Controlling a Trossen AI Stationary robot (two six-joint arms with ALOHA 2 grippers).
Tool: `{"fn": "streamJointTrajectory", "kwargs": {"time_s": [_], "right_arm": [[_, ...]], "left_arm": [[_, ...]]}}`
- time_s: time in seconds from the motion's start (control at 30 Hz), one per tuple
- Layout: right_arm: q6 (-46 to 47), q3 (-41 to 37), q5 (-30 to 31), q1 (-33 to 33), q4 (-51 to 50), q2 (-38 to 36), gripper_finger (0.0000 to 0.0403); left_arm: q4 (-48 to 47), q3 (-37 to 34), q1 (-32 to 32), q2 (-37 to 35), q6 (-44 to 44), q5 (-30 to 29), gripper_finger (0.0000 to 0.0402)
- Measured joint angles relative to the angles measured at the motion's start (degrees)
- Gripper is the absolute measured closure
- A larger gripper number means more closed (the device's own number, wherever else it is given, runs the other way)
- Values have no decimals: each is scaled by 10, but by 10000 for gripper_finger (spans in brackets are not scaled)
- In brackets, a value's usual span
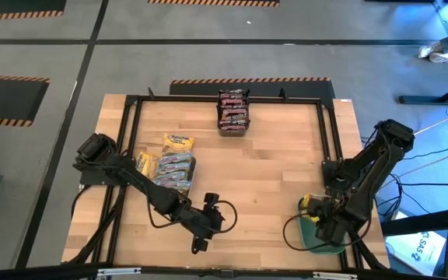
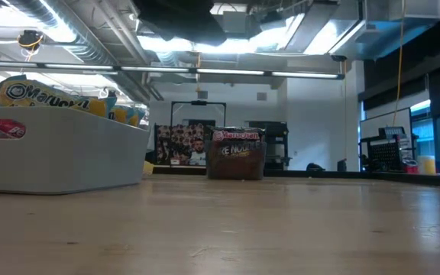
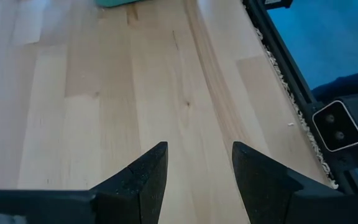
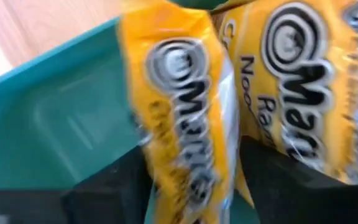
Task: Sort Maruchan noodles
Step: Put the bottom yellow noodle pack into the green bin, then put the top yellow noodle pack into the green bin
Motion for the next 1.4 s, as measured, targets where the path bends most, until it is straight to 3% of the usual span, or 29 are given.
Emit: {"fn": "streamJointTrajectory", "kwargs": {"time_s": [0.13, 0.3, 0.47, 0.63, 0.8, 0.97, 1.1, 1.23, 1.3, 1.4], "right_arm": [[-2, 44, -1, 0, -63, 0, 164], [20, 91, 37, 0, -170, -1, 160], [35, 80, 79, 0, -180, -1, 160], [52, 70, 69, -17, -189, 0, 160], [36, 122, 62, -33, -237, 0, 159], [32, 177, 95, -49, -275, -1, 159], [33, 201, 168, -64, -240, -1, 159], [20, 186, 334, -82, -119, -1, 159], [-22, 170, 391, -96, -38, 0, 159], [-127, 135, 410, -129, 102, 5, 159]], "left_arm": [[5, 0, 6, 0, 0, -2, 227], [12, 0, 11, 0, 0, -2, 227], [33, 0, 10, 3, -1, -22, 227], [48, 0, 10, 4, -4, -39, 227], [51, 0, 11, 4, -4, -40, 227], [34, 0, 11, -1, -20, -34, 227], [-24, 0, 9, -33, -54, -35, 227], [-145, 0, 3, -84, -97, -59, 227], [-219, 0, -4, -113, -125, -88, 227], [-321, 0, -16, -155, -179, -112, 227]]}}
